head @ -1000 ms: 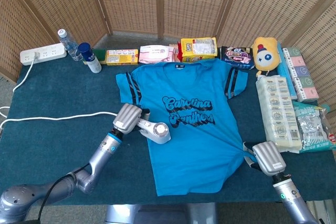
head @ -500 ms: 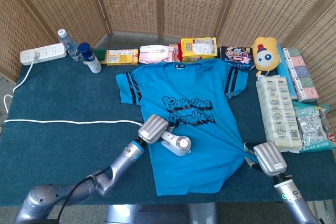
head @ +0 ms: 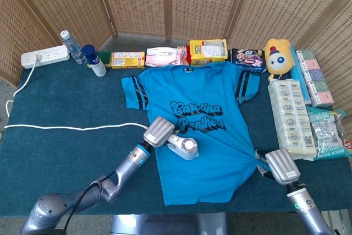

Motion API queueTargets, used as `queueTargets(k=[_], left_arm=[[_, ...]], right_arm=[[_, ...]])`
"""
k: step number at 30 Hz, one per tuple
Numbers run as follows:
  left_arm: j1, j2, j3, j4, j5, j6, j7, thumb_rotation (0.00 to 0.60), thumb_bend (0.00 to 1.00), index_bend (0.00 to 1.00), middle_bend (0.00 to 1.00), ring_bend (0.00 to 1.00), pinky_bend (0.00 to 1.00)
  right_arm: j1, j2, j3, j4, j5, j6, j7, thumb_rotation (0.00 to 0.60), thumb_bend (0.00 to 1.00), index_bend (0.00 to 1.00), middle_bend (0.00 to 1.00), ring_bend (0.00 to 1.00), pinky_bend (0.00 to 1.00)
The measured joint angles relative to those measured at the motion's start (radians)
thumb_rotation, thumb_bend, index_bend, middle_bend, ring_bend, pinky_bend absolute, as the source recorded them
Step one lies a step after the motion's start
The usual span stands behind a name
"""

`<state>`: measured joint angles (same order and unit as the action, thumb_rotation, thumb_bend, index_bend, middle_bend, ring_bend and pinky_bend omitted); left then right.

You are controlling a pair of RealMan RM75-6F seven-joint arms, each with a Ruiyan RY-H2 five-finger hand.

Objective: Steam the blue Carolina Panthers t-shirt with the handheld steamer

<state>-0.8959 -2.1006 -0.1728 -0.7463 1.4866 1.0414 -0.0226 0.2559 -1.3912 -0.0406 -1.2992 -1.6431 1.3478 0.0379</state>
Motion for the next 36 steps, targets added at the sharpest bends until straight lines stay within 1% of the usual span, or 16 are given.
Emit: queueTargets(k=[9, 13, 29, 36], left_arm=[[0.019, 0.058, -0.002, 0.03, -0.013, 0.014, -0.023, 0.6, 0.34, 0.77, 0.8, 0.72, 0.79], [0.018, 0.062, -0.002, 0.025, -0.015, 0.015, -0.024, 0.6, 0.34, 0.77, 0.81, 0.72, 0.79], [-0.041, -0.005, -0.002, -0.027, 0.007, 0.01, 0.008, 0.6, 0.33, 0.77, 0.8, 0.72, 0.79], [-0.062, -0.023, 0.005, -0.049, 0.022, 0.0, 0.023, 0.6, 0.33, 0.77, 0.8, 0.72, 0.79]], right_arm=[[0.003, -0.002, 0.001, -0.005, 0.004, -0.008, -0.007, 0.6, 0.52, 0.71, 0.68, 0.74, 0.81], [0.003, -0.002, 0.002, -0.003, 0.005, -0.007, -0.006, 0.6, 0.52, 0.71, 0.68, 0.74, 0.81], [-0.006, 0.008, 0.001, -0.001, 0.009, 0.003, 0.002, 0.6, 0.52, 0.71, 0.68, 0.75, 0.81], [-0.009, 0.009, 0.001, 0.004, 0.01, 0.006, 0.009, 0.6, 0.52, 0.71, 0.68, 0.75, 0.82]])
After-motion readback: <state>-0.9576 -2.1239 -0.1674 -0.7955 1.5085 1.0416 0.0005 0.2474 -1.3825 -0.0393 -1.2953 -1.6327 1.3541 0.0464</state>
